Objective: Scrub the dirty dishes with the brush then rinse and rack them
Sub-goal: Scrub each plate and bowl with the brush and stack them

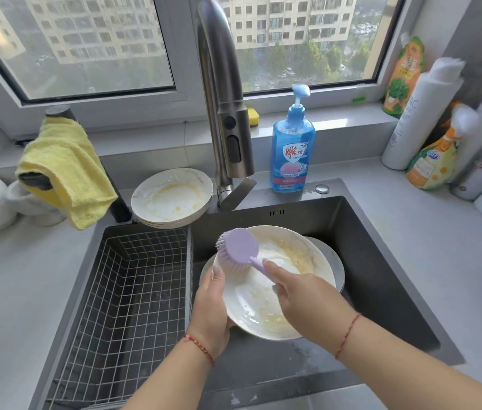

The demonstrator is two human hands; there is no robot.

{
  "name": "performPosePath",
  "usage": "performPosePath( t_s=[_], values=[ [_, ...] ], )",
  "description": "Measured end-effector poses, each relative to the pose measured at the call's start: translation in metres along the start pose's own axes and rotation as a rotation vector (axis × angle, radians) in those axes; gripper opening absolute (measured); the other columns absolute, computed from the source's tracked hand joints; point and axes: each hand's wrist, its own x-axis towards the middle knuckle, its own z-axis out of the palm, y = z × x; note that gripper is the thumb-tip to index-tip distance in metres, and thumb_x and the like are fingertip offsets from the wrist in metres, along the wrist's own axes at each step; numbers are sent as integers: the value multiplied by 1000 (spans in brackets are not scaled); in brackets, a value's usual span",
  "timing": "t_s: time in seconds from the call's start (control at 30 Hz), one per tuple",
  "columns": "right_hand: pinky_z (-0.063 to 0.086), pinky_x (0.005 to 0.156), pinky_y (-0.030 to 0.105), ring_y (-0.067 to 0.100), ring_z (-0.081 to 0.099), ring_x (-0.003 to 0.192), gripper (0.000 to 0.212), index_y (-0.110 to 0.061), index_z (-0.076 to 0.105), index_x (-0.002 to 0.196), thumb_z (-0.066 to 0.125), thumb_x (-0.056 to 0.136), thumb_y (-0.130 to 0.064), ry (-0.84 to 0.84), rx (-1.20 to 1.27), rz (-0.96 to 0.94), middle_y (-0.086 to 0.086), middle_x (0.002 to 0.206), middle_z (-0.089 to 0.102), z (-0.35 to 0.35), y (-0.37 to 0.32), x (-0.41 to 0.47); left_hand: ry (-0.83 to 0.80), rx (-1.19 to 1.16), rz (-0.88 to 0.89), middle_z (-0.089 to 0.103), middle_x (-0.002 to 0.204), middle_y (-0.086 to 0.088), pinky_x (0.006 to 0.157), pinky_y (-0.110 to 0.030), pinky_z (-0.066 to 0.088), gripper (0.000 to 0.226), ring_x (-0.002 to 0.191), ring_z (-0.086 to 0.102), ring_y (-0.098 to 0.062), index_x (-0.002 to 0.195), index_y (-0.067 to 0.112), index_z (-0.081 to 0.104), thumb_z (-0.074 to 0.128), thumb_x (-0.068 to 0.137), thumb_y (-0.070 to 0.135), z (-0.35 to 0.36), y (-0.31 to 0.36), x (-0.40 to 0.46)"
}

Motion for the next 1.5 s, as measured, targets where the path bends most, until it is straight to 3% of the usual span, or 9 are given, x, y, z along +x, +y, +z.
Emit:
performPosePath(
  t_s=[0.27, 0.47, 0.67, 0.83, 0.97, 1.2, 1.33, 1.43, 1.5],
  values=[
    [29, 43, 26, 11, 35, 50, 69, -50, 9, 146, 36, 95, -13, -142, -235, 204, -9, 61, 37, -18, 35, -25, 144, 37, 79, 71, 118, -6, 77, -37, 59, 35, 105, 70, -24, 129, 20, 59, 34, 107, 31, -13, 0, 3],
    [51, 79, 30, 15, 51, 76, 43, -30, 48, 134, 35, 96, -18, -435, 124, 63, -3, 91, 56, -11, 14, -48, 255, 80, 84, 69, 121, -4, 102, -50, 48, 33, 115, 63, -25, 126, 21, 61, 38, 106, 34, -17, -7, 11],
    [40, 55, 23, 9, 39, 54, 60, -59, 10, 136, 33, 100, -17, -268, 117, 56, -10, 82, 57, 2, -4, -1, 141, 76, -15, 70, 121, -6, 97, -54, 52, 40, 113, 65, -30, 130, 23, 59, 37, 104, 43, -3, -16, 3],
    [40, 52, 29, 17, 54, 62, 23, -36, 52, 115, 40, 97, -27, -7, 131, 316, -3, 73, 59, -3, 51, 10, 139, 22, -51, 71, 119, -4, 73, -51, 60, 37, 106, 69, -30, 129, 32, 57, 32, 105, 46, -9, -5, -1],
    [54, 54, 34, 19, 57, 60, 27, -17, 54, 91, 60, 87, -44, 100, 478, 545, 5, 79, 64, -2, 72, 4, 181, -27, -105, 71, 118, -6, 73, -56, 59, 41, 105, 69, -31, 128, 31, 59, 31, 104, 49, -16, 0, 1],
    [26, 32, 19, 10, 27, 34, 20, 4, 57, 101, 51, 91, -12, -141, 1308, 806, 2, 43, 39, 14, 58, -2, 125, -160, -374, 72, 114, -14, 76, -52, 58, 55, 107, 67, -36, 126, 14, 61, 30, 103, 53, -11, -1, -2],
    [28, 30, 14, 9, 27, 28, 20, 5, 54, 101, 41, 88, -2, -123, 1440, 900, 2, 37, 36, 13, 52, -3, 156, 214, -307, 74, 108, -6, 73, -43, 60, 46, 99, 69, -26, 121, 19, 61, 31, 104, 50, -10, 1, -7],
    [28, 31, 14, 8, 28, 28, 17, 3, 54, 96, 42, 85, -2, -89, 1438, 965, 1, 37, 36, 14, 47, 1, 319, 1035, 119, 60, 116, 4, 81, -30, 43, 42, 99, 52, -13, 119, 23, 54, 28, 101, 50, -17, -4, -9],
    [28, 30, 15, 8, 28, 26, 11, 2, 51, 88, 41, 85, 0, -84, 1411, 990, 2, 37, 34, 14, 43, 3, 134, 1218, 389, 52, 121, 13, 90, -22, 34, 58, 111, 45, -8, 124, 25, 54, 25, 92, 63, -15, -6, -17]
  ],
)
